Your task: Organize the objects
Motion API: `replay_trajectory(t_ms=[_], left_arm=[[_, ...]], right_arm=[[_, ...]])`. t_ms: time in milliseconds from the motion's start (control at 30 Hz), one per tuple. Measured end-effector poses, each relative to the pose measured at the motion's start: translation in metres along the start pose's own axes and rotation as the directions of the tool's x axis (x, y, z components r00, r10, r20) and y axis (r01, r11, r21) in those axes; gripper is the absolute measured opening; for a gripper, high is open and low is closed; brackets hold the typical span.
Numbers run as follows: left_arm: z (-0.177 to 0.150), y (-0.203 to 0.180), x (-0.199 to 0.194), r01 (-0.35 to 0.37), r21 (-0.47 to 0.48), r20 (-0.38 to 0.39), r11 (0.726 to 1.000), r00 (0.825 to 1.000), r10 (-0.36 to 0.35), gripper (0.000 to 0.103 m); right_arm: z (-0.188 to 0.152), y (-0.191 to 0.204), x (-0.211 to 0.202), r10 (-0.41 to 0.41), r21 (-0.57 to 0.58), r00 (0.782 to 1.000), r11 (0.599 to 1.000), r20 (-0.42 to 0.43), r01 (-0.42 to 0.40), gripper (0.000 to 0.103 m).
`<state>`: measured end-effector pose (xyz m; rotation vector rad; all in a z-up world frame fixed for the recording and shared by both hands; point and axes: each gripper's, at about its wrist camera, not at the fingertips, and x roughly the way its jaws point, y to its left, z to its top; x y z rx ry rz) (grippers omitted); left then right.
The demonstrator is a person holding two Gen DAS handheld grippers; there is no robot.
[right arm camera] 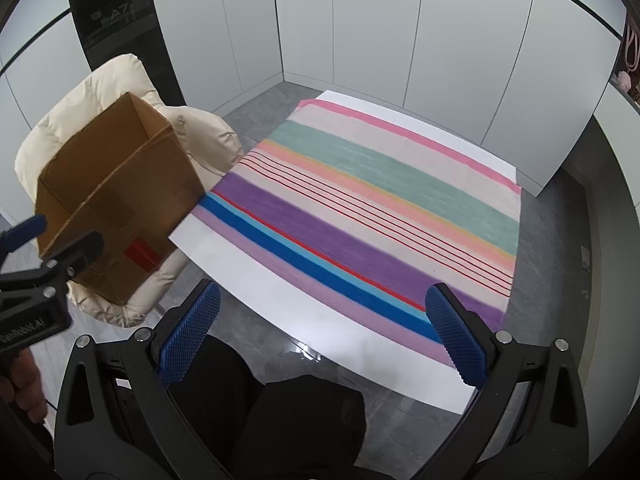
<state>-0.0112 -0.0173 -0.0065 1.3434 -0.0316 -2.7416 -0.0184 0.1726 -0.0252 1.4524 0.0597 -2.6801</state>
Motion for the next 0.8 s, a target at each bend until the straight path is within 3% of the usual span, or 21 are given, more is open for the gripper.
replay_trajectory(t_ms=[333,800], left_arm=[[-0.0026,-0.006,-0.0017,-0.028,0.024,0.01,0.999,1.0,0.028,0.103],[-0.0034,-0.0043,-0.0022,-0.009,0.025,0.009,1.0,1.0,0.009,0.103]], right_arm=[[-0.0006,-0.0049,-0.0004,0.001,0.016,1.0,1.0,-0.001,-0.001,0.103],[0.0003,-0.0055,0.0026,-0.007,0.012,1.0,1.0,-0.006,0.007,0.103]])
